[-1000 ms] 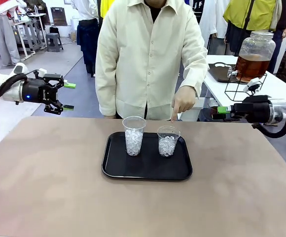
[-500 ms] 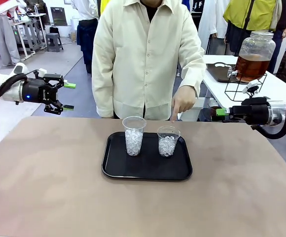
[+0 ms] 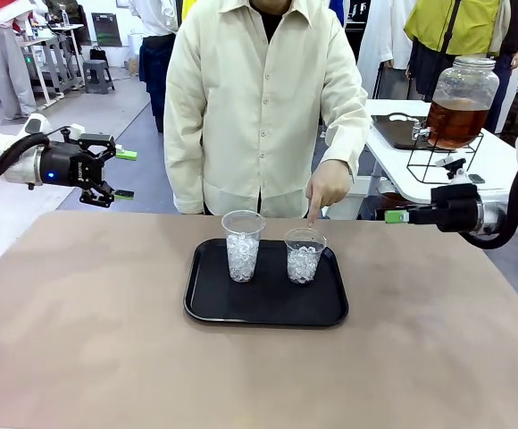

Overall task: Pour the drink into the iced cup.
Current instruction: Pick up the iced cup indicated by the human and present it to them.

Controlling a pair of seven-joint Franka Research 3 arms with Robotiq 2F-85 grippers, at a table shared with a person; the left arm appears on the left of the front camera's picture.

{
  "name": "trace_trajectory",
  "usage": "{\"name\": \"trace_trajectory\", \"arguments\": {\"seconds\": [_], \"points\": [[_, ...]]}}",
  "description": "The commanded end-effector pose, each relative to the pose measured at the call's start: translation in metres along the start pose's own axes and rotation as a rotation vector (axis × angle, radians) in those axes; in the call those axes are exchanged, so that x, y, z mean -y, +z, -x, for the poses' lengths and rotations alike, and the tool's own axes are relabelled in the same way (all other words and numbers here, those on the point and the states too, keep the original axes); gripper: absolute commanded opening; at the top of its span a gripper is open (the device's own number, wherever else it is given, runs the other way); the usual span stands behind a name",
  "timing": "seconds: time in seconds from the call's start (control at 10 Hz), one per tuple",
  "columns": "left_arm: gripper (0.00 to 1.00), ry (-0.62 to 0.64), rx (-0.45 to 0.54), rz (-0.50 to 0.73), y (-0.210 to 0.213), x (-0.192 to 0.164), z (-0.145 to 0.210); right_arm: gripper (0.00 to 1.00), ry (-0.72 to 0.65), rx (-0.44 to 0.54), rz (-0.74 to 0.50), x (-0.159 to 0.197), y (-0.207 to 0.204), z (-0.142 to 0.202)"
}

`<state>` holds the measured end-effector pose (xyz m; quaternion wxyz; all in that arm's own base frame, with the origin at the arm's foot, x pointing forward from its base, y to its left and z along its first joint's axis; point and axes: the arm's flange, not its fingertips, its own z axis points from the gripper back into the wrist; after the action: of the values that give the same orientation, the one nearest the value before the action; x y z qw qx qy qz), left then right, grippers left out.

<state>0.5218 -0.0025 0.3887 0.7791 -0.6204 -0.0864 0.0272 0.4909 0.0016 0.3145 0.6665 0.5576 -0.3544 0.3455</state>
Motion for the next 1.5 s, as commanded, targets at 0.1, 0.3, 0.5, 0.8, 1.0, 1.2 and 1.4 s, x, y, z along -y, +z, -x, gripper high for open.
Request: {"name": "trace_trajectory", "arguments": {"seconds": [0.1, 0.3, 0.5, 0.8, 1.0, 1.2, 1.4], "points": [[1.00, -0.003, 0.004, -0.002, 0.001, 0.002, 0.000, 1.00, 0.262, 0.016, 0.038, 0.001, -0.020, 0.029], [1.00, -0.003, 0.004, -0.002, 0.001, 0.002, 0.000, 1.00, 0.351, 0.015, 0.059, 0.007, -0.034, 0.039], [1.00, -0.003, 0.004, -0.002, 0.001, 0.002, 0.000, 1.00, 0.347, -0.022, 0.043, 0.015, -0.048, 0.046], [1.00, -0.003, 0.004, -0.002, 0.001, 0.002, 0.000, 1.00, 0.336, -0.024, 0.024, 0.008, -0.038, 0.046], [1.00, -0.003, 0.004, -0.002, 0.001, 0.002, 0.000, 1.00, 0.336, -0.024, 0.024, 0.008, -0.038, 0.046], [1.00, -0.003, 0.004, -0.002, 0.001, 0.002, 0.000, 1.00, 0.393, -0.030, 0.017, 0.018, -0.044, 0.053], [1.00, -0.003, 0.004, -0.002, 0.001, 0.002, 0.000, 1.00, 0.472, -0.026, -0.022, 0.031, -0.056, 0.057]]}}
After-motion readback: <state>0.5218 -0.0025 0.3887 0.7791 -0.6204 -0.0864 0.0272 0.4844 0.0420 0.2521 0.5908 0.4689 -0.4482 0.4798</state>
